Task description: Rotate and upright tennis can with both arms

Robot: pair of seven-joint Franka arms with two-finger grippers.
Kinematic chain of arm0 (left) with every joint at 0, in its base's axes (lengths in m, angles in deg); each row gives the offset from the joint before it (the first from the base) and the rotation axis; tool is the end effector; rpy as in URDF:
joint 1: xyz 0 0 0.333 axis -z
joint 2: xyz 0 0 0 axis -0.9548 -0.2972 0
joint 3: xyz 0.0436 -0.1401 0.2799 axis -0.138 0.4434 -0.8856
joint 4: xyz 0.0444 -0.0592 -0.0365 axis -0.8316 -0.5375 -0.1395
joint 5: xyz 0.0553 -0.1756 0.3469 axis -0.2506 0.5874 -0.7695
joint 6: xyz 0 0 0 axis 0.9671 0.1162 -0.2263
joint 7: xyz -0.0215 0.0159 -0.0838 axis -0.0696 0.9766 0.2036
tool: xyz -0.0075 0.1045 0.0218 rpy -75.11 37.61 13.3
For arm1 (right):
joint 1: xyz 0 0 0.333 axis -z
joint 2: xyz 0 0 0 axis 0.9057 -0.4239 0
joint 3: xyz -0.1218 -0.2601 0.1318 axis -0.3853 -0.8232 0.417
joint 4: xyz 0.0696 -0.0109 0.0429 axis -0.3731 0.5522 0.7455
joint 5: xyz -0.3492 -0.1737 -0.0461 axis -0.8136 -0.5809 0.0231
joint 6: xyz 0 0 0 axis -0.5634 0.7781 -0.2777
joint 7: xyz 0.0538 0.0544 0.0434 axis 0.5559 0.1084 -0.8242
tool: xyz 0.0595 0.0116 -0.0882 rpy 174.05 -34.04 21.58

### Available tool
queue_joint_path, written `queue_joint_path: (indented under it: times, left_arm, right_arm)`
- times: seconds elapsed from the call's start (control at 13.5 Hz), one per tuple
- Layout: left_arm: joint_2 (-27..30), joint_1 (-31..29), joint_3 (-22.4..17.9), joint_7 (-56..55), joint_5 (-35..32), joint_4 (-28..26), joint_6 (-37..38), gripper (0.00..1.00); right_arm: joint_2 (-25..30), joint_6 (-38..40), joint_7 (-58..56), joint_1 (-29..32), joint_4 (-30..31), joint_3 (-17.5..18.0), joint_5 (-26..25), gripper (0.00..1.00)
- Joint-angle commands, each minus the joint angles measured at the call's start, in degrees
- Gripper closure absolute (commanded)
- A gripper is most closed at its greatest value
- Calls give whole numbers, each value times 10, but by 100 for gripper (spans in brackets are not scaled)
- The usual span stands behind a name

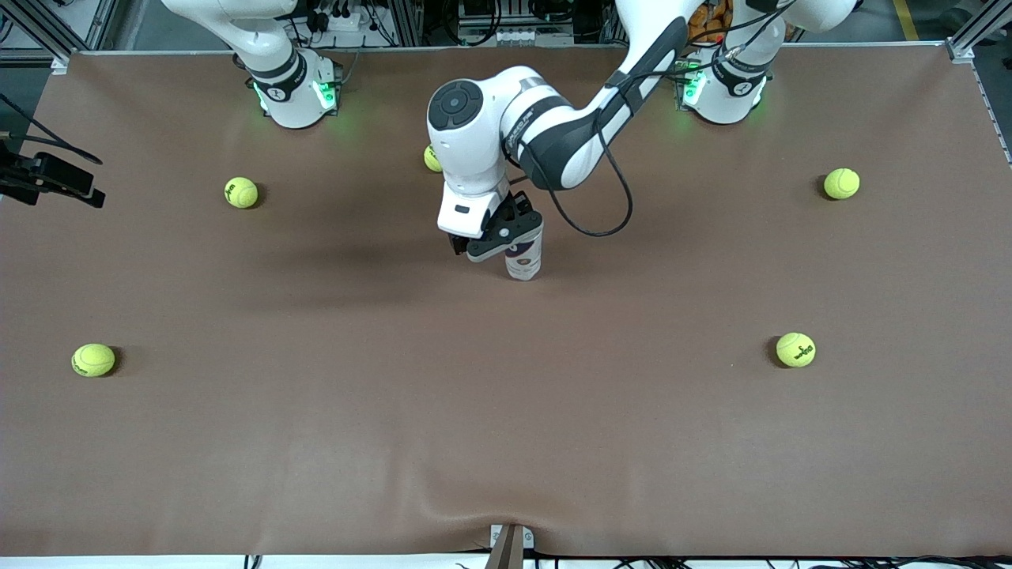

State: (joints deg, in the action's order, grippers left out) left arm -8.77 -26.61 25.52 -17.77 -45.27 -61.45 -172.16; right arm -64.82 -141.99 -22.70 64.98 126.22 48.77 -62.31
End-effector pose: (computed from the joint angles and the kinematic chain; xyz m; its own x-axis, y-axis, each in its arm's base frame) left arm 0.4566 -0.5655 0.3753 0.8947 0.4340 0.1060 0.4409 -0.8960 -0.0523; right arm 0.5380 -0.0565 0.6256 0.9942 -0.0716 -0.0798 -0.0750 -0.9964 -0.0396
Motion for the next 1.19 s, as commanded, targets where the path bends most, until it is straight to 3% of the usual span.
queue_joint_path:
  times: [0.0,0.45,0.89,1.11]
  left_arm:
    - [26,-8,0,-7,0,0,37,0]
    - [103,-89,5,45,74,2,89,0]
    - [181,-171,2,101,72,2,144,0]
    - [219,-234,-1,220,69,1,166,0]
  right_arm:
    - [-1,3,10,-4,-6,0,2,0]
    - [-1,2,10,-6,-6,0,2,0]
    - [-1,2,10,-7,-6,-1,2,0]
    - [-1,3,10,-8,-6,-1,2,0]
